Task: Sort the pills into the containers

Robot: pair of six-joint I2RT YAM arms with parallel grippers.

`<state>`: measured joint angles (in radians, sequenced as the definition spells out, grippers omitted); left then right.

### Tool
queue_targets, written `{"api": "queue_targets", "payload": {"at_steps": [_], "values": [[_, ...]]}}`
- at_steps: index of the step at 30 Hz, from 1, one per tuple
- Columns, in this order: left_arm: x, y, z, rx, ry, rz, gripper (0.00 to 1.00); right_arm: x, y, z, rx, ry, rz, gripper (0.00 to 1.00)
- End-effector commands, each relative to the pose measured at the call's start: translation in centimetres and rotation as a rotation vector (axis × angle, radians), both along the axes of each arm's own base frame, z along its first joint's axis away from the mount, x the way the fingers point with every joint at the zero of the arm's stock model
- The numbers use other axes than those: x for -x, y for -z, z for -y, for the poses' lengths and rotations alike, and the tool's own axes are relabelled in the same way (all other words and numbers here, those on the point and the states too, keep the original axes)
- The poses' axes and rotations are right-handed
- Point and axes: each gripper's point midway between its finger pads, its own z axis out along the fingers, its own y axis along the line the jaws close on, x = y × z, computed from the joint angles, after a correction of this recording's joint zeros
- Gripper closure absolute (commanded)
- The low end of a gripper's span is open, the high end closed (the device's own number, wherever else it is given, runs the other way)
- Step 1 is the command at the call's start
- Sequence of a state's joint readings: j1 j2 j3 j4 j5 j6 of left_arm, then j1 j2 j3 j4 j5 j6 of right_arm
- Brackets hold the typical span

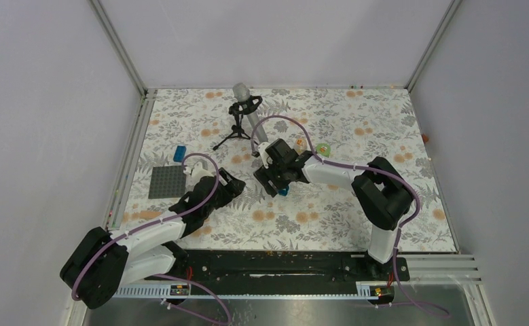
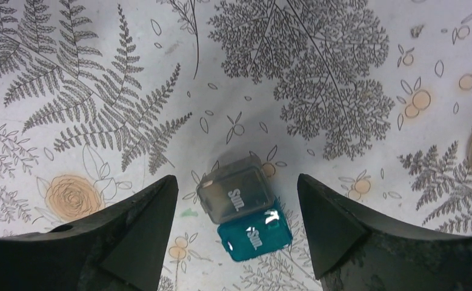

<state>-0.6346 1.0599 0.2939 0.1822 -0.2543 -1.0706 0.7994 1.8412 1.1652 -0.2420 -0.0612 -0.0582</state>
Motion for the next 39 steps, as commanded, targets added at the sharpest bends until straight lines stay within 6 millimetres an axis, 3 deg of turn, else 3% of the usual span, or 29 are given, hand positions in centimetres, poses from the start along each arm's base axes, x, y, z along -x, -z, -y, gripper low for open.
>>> {"api": "queue_targets", "payload": {"at_steps": [1, 9, 19, 20, 23, 27, 33, 39], "values": [[-0.9, -1.3, -0.3, 0.025, -0.034, 0.062, 0.22, -0.9, 0.9, -0.8, 0.016, -0.054, 0.064, 0.22], [-0.8, -0.9, -0.3, 0.029, -0.033, 0.055, 0.21, 0.1, 1.7, -0.3, 0.045, -0.114, 0.053, 0.34], [-0.6, -0.6, 0.3, 0.034, 0.006, 0.047, 0.22, -1.5, 1.3, 0.8, 0.103, 0.12, 0.055, 0.56], [-0.6, -0.4, 0.4, 0.034, 0.008, 0.045, 0.22, -1.5, 1.2, 1.0, 0.108, 0.161, 0.041, 0.54], [-0.5, -0.2, 0.5, 0.038, 0.011, 0.039, 0.22, -1.3, 1.0, 1.3, 0.121, 0.231, 0.019, 0.38], [-0.5, -0.2, 0.5, 0.041, 0.014, 0.037, 0.22, -0.9, 0.5, 1.0, 0.094, 0.181, 0.011, 0.26], [-0.4, -0.1, 0.5, 0.039, 0.017, 0.036, 0.22, -0.2, 0.5, 0.5, 0.099, -0.047, 0.035, 0.3], [-0.2, 0.2, 0.4, 0.039, 0.017, 0.028, 0.22, -0.9, 0.7, 0.8, 0.149, -0.107, 0.066, 0.33]]}}
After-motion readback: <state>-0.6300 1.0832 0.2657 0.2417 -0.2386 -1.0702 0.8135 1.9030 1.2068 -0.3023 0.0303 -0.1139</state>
